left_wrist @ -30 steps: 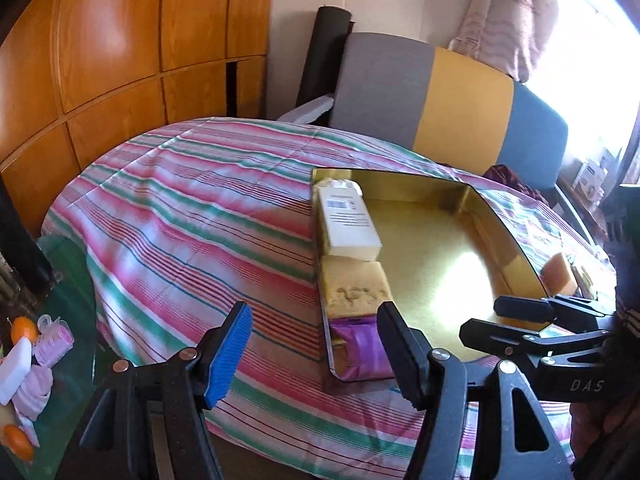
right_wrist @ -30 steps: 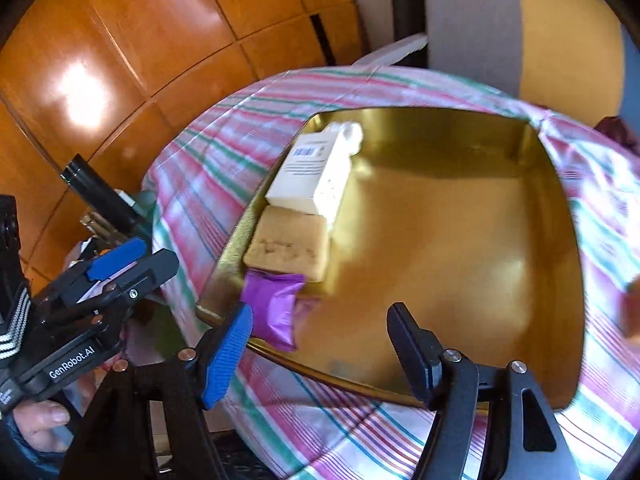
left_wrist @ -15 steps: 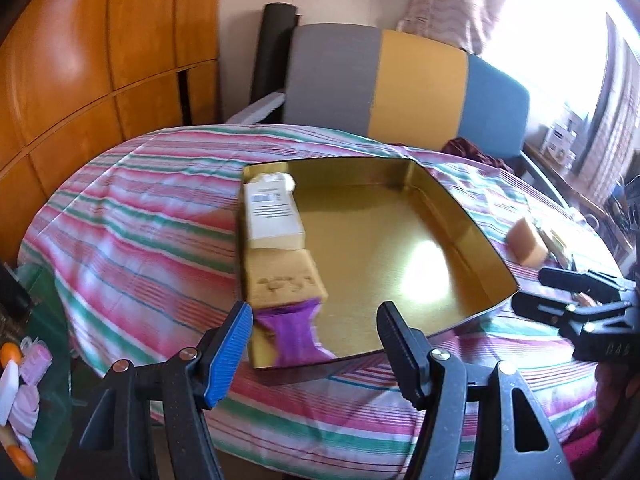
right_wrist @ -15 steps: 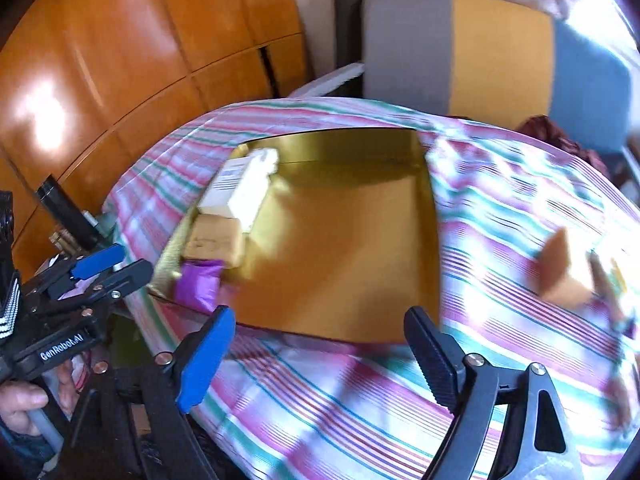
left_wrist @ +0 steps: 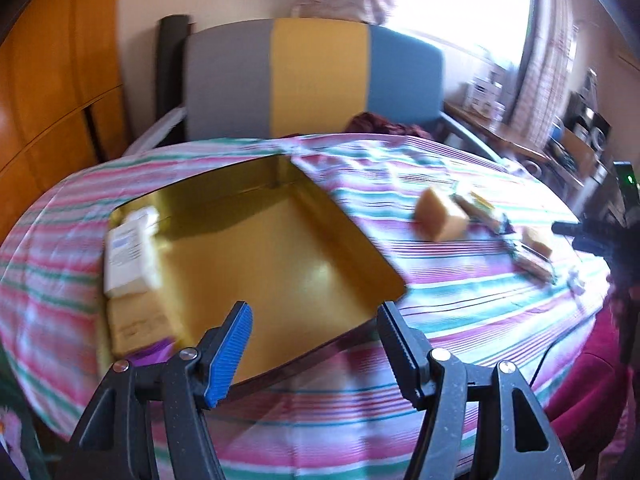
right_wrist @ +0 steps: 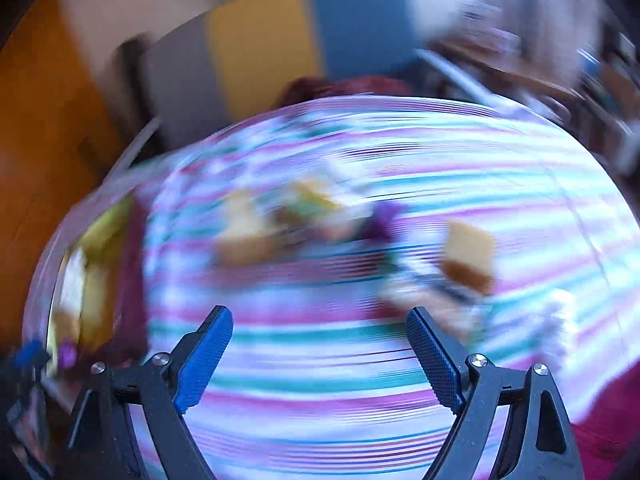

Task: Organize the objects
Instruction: 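Move both grippers back to the snacks and grasp another sponge cake with the left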

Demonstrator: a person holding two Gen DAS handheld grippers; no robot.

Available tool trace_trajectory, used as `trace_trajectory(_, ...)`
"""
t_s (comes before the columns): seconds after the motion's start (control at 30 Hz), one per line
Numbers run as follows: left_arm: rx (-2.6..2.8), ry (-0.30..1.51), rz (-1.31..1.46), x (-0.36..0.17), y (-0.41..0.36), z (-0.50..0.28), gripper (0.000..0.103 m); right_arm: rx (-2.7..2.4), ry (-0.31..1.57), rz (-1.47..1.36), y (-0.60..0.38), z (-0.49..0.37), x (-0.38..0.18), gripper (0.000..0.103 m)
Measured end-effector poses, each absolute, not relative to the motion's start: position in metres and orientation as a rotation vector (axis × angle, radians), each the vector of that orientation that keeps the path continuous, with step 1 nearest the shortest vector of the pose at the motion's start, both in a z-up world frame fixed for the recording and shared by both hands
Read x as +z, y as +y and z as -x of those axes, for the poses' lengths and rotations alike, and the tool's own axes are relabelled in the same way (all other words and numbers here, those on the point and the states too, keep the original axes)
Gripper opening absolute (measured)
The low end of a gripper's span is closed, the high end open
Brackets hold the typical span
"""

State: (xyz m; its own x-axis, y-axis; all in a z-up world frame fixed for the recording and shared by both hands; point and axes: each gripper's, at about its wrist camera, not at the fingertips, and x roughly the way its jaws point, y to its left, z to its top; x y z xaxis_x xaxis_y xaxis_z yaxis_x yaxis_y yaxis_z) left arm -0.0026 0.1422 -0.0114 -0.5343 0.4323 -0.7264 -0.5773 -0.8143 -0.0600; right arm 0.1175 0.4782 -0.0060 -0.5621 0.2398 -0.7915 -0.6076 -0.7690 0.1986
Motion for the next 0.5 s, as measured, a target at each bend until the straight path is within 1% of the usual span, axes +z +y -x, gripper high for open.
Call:
trace_trajectory(0.13, 2.235, 0.307, 1.012, -0.008, 0.189, 0.000, 0.065, 2.200, 0.739, 0.917, 0.526, -0.149, -0.010, 0.092)
trace_trajectory(0.3, 2.160, 0.340, 1.051, -0.013, 0.242, 0.006, 0.067, 2.107, 0.978, 0.790, 0.557, -0.179, -0.025, 0.092)
trace_trajectory(0.33, 2.141, 0.347, 1.059, -0.015, 0.257, 0.007, 0.068, 2.102, 0.994, 0.772, 0.560, -0.181, -0.024, 0.092)
trace_trajectory(0.5, 2.089, 0.361, 1.092, -0.022, 0.310, 0.022, 0.079, 2.095, 1.085, 0.755, 0.569, -0.183, -0.031, 0.092)
